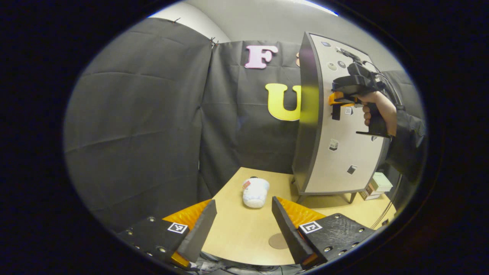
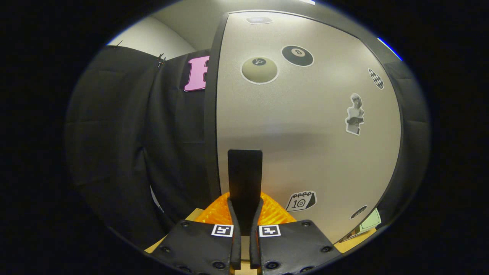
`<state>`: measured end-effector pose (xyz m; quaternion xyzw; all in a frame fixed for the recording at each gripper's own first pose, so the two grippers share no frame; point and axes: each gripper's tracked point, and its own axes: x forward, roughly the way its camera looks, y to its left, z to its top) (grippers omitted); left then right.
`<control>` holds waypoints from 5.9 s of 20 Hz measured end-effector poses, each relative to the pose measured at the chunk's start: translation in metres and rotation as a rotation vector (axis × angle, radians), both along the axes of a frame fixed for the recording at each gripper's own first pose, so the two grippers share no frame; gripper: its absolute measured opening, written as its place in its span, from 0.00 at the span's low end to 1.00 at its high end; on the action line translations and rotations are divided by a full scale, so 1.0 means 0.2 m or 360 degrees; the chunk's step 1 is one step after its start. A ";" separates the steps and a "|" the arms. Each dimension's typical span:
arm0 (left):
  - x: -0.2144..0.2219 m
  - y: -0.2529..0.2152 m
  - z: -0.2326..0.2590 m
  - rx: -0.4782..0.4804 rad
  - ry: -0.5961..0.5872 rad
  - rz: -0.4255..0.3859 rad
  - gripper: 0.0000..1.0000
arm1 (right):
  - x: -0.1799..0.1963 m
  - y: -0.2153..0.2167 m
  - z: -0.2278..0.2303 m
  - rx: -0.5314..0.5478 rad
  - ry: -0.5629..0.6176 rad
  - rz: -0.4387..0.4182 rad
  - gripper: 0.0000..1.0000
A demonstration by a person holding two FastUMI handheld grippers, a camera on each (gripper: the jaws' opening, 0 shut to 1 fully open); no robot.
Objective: Open the cabinet door with the right hand, grasp the bottle in the cabinet with the left hand and place it on the coaster, then close the cabinet door with the right hand.
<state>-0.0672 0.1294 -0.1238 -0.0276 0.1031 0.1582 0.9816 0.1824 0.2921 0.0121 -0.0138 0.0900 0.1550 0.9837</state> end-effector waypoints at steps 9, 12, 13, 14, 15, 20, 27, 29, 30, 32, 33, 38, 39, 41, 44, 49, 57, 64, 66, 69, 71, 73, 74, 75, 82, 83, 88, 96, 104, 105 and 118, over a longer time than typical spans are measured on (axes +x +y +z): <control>0.04 -0.07 0.06 -0.0004 -0.0032 -0.0041 0.90 | -0.24 -0.04 0.05 -0.0011 -0.0020 0.0201 0.10; -0.05 -0.17 0.13 0.0001 -0.0063 -0.0057 0.89 | -0.30 -0.08 0.06 -0.0007 -0.0031 0.0253 0.10; -0.05 -0.19 0.11 0.0012 -0.0067 -0.0059 0.89 | -0.30 -0.09 0.06 0.0009 -0.0036 0.0260 0.10; -0.05 -0.20 0.12 0.0024 -0.0072 -0.0063 0.90 | -0.32 -0.12 0.06 0.0027 -0.0051 0.0259 0.10; -0.03 -0.23 0.12 0.0033 -0.0071 -0.0071 0.90 | -0.34 -0.13 0.07 0.0030 -0.0077 0.0259 0.07; 0.01 -0.38 0.16 0.0051 -0.0075 -0.0132 0.90 | -0.40 -0.21 0.09 0.0038 -0.0075 0.0307 0.10; 0.09 -0.58 0.20 0.0061 -0.0097 -0.0252 0.89 | -0.43 -0.29 0.09 0.0031 -0.0085 0.0268 0.10; 0.13 -0.63 0.19 0.0049 -0.0091 -0.0289 0.90 | -0.44 -0.31 0.09 0.0039 -0.0073 0.0251 0.10; 0.14 -0.66 0.19 0.0040 -0.0087 -0.0311 0.90 | -0.45 -0.33 0.09 0.0046 -0.0065 0.0238 0.10; 0.18 -0.70 0.19 0.0038 -0.0074 -0.0355 0.89 | -0.46 -0.35 0.09 0.0066 -0.0065 0.0202 0.10; 0.20 -0.73 0.19 0.0046 -0.0069 -0.0381 0.89 | -0.46 -0.36 0.09 0.0081 -0.0064 0.0180 0.10; 0.30 -0.88 0.18 0.0051 -0.0049 -0.0513 0.90 | -0.47 -0.43 0.10 0.0094 -0.0063 0.0058 0.10; 0.32 -0.90 0.16 0.0047 -0.0040 -0.0538 0.90 | -0.47 -0.45 0.10 0.0107 -0.0064 0.0035 0.10; 0.36 -0.96 0.14 0.0049 -0.0024 -0.0582 0.89 | -0.46 -0.45 0.11 0.0164 -0.0083 0.0013 0.10; 0.38 -1.02 0.13 0.0045 -0.0010 -0.0620 0.89 | -0.45 -0.47 0.13 0.0185 -0.0093 -0.0034 0.09; 0.42 -1.05 0.10 0.0029 0.0006 -0.0652 0.89 | -0.43 -0.56 0.12 0.0151 -0.0112 -0.0083 0.08; 0.44 -1.01 0.04 -0.0028 0.0063 -0.0633 0.89 | -0.42 -0.65 0.13 0.0176 -0.0101 -0.0126 0.08; 0.45 -1.00 0.05 -0.0025 0.0076 -0.0622 0.90 | -0.40 -0.70 0.13 0.0193 -0.0103 -0.0177 0.00; 0.45 -1.00 0.06 -0.0038 0.0078 -0.0618 0.90 | -0.39 -0.70 0.13 0.0210 -0.0106 -0.0171 0.00; 0.48 -1.02 0.07 -0.0060 0.0084 -0.0632 0.90 | -0.41 -0.67 0.13 0.0267 -0.0083 -0.0171 0.00; 0.47 -0.97 0.09 0.0015 0.0095 -0.0605 0.90 | -0.42 -0.68 0.13 0.0281 -0.0060 -0.0183 0.03; 0.48 -0.95 0.15 0.0035 0.0076 -0.0605 0.90 | -0.44 -0.69 0.11 0.0286 -0.0030 -0.0208 0.05; 0.50 -0.94 0.17 0.0019 0.0065 -0.0615 0.90 | -0.45 -0.69 0.10 0.0294 0.0000 -0.0220 0.08; 0.52 -0.94 0.17 -0.0008 0.0056 -0.0631 0.90 | -0.47 -0.68 0.10 0.0305 0.0029 -0.0227 0.08; 0.77 -1.08 0.32 -0.0050 -0.0039 -0.0767 0.90 | -0.49 -0.81 0.11 0.0283 0.0044 -0.0445 0.02; 0.80 -1.11 0.36 -0.0046 -0.0062 -0.0787 0.90 | -0.47 -0.85 0.12 0.0285 0.0040 -0.0501 0.00; 1.00 -1.21 0.57 -0.0023 -0.0186 -0.0829 0.90 | -0.38 -0.94 0.15 0.0421 -0.0037 -0.0687 0.23; 1.36 -1.25 0.77 0.0039 -0.0295 -0.0789 0.88 | -0.20 -1.02 0.15 0.0507 -0.0085 -0.0853 0.82; 1.75 -1.41 0.70 0.0045 -0.0278 -0.0816 0.89 | -0.15 -1.14 0.05 0.0284 -0.0020 -0.0892 0.82; 1.81 -1.44 0.69 0.0055 -0.0267 -0.0823 0.90 | -0.16 -1.15 0.04 0.0278 -0.0008 -0.0900 0.82; 2.36 -1.70 0.55 -0.0023 -0.0154 -0.0919 0.90 | -0.16 -1.25 -0.06 0.0145 0.0076 -0.0955 0.82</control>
